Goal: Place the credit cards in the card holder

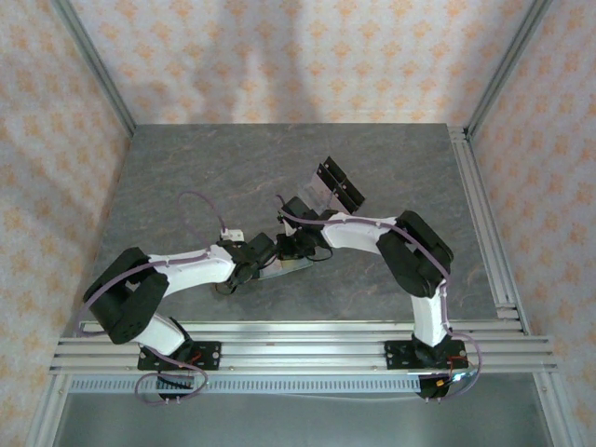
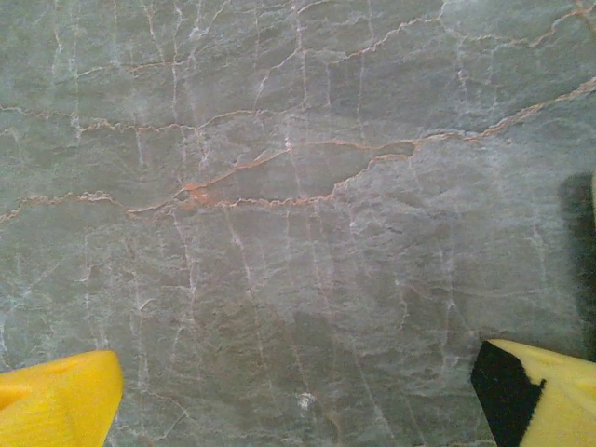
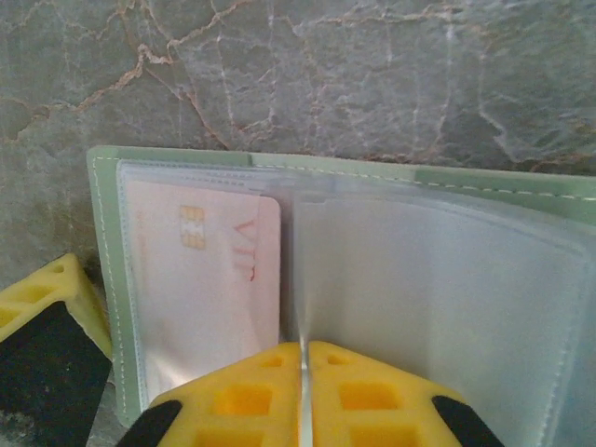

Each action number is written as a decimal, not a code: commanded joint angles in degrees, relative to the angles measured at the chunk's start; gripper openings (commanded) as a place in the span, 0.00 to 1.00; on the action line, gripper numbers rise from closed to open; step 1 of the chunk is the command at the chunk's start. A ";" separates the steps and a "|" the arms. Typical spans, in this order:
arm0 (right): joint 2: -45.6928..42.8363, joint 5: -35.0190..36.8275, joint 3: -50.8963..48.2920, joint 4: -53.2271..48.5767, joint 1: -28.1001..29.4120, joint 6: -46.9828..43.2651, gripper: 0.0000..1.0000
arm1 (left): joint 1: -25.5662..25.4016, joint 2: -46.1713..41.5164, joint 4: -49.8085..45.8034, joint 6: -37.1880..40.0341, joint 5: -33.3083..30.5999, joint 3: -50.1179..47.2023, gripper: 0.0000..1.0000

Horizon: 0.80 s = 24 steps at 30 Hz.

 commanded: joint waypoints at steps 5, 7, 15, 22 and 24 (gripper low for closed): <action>-6.02 2.56 -4.31 -0.82 -2.35 -1.85 0.13 | 0.35 -4.46 -3.69 -1.59 -2.53 2.23 1.00; -5.84 3.19 -5.68 -0.15 -3.16 -1.92 0.13 | 0.35 -5.17 -3.79 -1.25 -2.64 2.60 1.00; -7.30 6.33 -12.05 -0.36 -4.64 -2.67 0.12 | 0.35 -5.10 -3.27 1.47 -1.89 5.62 1.00; -12.70 6.05 -18.25 0.97 -4.47 0.33 0.11 | 0.35 -4.10 -1.03 3.52 0.22 6.60 1.00; -14.23 5.78 -19.20 1.66 -4.21 1.29 0.11 | 0.40 -4.08 0.12 4.38 1.01 6.64 1.00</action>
